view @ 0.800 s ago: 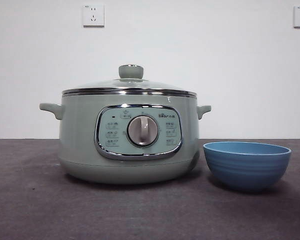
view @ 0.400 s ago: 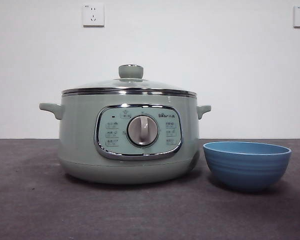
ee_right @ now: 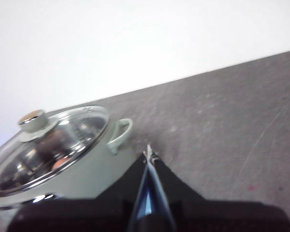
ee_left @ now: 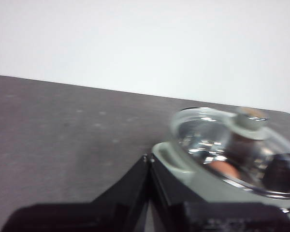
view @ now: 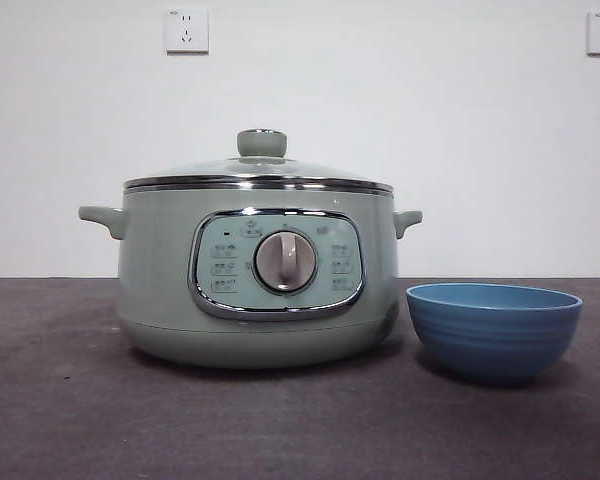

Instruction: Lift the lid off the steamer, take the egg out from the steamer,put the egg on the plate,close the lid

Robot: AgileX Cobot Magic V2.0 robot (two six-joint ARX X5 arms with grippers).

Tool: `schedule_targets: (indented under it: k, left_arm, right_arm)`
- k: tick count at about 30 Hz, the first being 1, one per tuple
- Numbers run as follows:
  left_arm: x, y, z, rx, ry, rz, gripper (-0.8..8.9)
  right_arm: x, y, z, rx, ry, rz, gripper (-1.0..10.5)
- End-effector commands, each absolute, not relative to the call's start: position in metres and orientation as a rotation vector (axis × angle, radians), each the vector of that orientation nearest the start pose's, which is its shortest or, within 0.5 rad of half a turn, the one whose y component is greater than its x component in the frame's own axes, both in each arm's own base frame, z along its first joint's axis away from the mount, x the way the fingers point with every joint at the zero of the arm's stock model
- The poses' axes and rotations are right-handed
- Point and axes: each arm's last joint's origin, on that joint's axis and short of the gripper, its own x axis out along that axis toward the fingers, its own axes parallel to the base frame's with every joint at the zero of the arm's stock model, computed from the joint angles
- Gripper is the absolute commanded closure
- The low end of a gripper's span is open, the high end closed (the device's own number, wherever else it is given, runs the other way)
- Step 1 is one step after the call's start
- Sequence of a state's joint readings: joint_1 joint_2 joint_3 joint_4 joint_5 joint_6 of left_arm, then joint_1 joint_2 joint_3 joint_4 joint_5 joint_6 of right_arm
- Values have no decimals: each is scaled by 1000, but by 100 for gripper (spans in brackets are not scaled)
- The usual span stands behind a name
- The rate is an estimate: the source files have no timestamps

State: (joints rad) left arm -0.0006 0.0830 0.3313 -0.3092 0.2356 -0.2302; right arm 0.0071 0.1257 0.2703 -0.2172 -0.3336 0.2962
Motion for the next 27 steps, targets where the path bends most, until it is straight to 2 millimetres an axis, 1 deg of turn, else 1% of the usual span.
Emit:
schedule_targets:
  k: [1,6,9,15,19,22,24,25,26,27]
  left_arm:
    - [72,-8,259,-241,98,-282,821]
    - [72,-11,296,-220,142,-391,821]
    - [74,-13,314,-202,190,-469,821]
    - [80,-17,342,-160,305,-617,821]
    - [86,-19,352,-156,375,-705,821]
    - [92,-20,355,-171,410,-730,816]
    - [96,-19,356,-177,425,-725,804]
    - [97,-19,356,-180,430,-724,767]
    - [99,-19,357,-189,436,-722,677]
    - [101,-19,357,-191,441,-719,562]
  right_arm:
    - [87,12,244,310,153,383,958]
    - [93,15,284,248,251,516,958]
    - [98,17,308,192,316,590,958]
    - [110,21,356,98,421,736,958]
    - [114,26,376,63,498,828,957]
    - [119,30,382,53,540,865,945]
    - [122,32,383,50,545,877,895]
    - [123,32,382,50,549,879,840]
    - [124,32,382,51,554,877,758]
    - [125,33,382,53,558,877,662]
